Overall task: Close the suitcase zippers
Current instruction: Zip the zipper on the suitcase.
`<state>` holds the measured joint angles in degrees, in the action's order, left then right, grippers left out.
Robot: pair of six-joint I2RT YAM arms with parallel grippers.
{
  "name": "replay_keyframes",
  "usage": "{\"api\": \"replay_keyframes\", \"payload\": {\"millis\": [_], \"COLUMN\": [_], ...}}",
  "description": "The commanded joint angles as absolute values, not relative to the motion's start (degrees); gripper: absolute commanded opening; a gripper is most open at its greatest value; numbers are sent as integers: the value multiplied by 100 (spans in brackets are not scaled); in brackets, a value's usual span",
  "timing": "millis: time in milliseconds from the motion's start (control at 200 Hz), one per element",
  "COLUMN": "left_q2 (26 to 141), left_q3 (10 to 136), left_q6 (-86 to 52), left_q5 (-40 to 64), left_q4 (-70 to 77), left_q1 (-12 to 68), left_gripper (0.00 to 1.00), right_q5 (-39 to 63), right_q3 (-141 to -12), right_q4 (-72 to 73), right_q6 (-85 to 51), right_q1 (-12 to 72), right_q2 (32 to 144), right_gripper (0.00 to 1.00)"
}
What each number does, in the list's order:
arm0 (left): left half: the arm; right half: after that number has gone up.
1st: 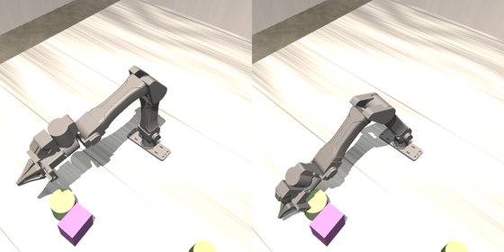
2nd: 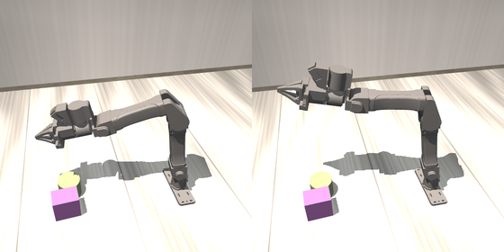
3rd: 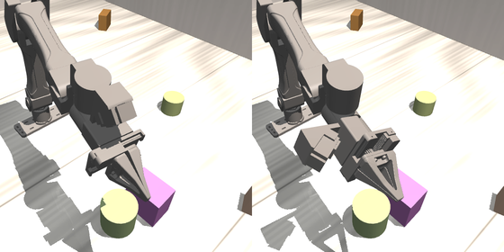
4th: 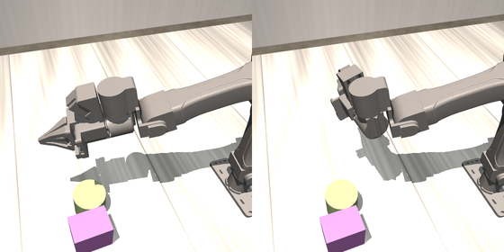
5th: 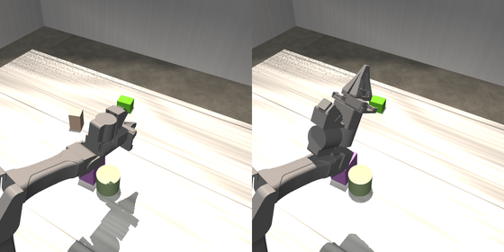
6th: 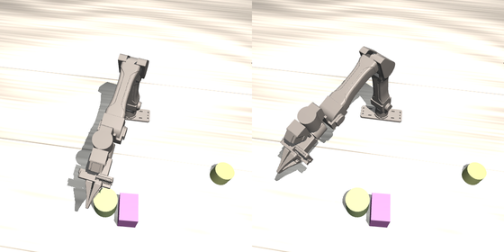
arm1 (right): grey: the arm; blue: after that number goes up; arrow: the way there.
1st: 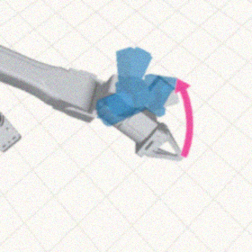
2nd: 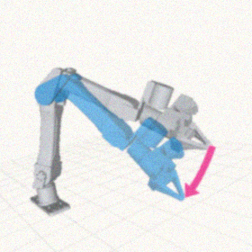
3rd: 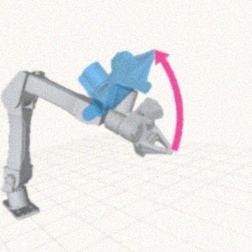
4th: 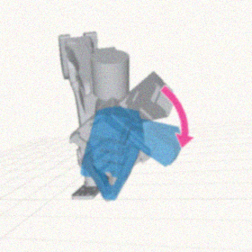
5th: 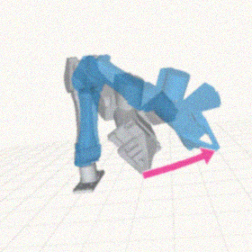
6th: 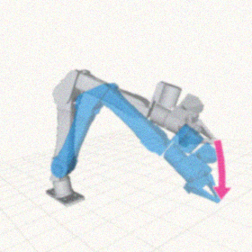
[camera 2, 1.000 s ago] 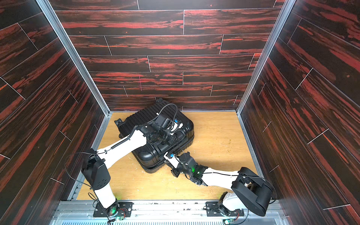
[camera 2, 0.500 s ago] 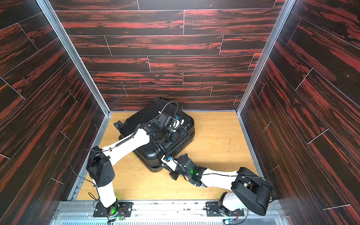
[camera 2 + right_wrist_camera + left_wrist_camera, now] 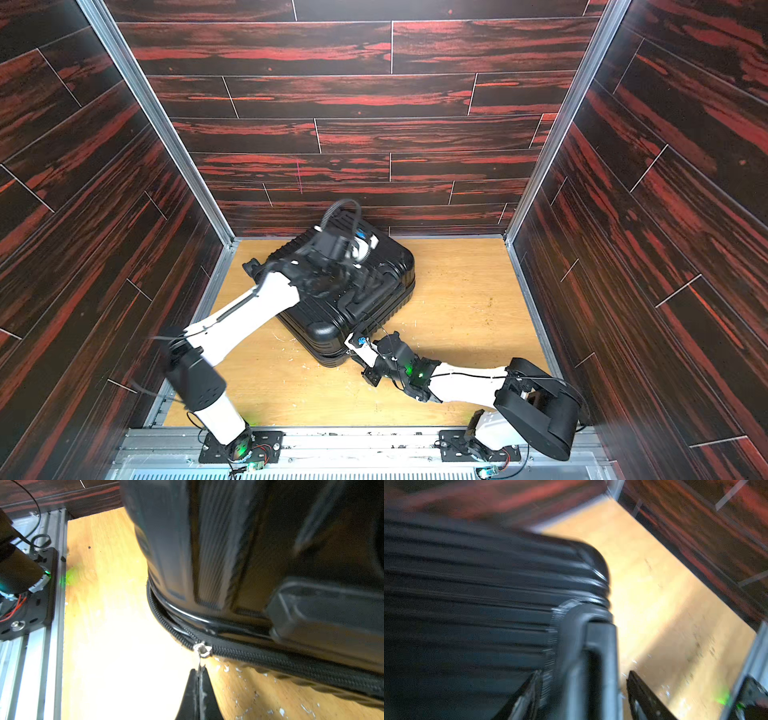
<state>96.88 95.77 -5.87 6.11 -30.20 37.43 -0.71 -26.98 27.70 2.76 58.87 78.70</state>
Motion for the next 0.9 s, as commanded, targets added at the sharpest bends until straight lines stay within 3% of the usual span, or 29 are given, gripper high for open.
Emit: {"api": "replay_keyframes", "payload": {"millis": [0, 145, 581, 892], "left_q2": [9140, 8688, 8228, 8507], "left_q3": [9390, 9105, 8159, 7486], "left_q6": [-605, -943, -1846, -1987], "left_q5": [-2, -936, -739, -528], "left_q4": [-2904, -2845, -3199, -3134], "left_q1": [3653, 3270, 544, -220], "left_gripper": [69, 71, 62, 57], "right_q5": [-21, -187, -634, -852], "right_q3": [-2458, -2250, -1837, -1889], "right_q4": [2532, 2347, 1838, 1628], "right_q6": [364, 364, -62, -97], "right_q1": [5912, 5772, 4966, 4515], "right_q2": [7589, 7227, 6208, 6071], "right_gripper": [0, 0, 0, 0]}}
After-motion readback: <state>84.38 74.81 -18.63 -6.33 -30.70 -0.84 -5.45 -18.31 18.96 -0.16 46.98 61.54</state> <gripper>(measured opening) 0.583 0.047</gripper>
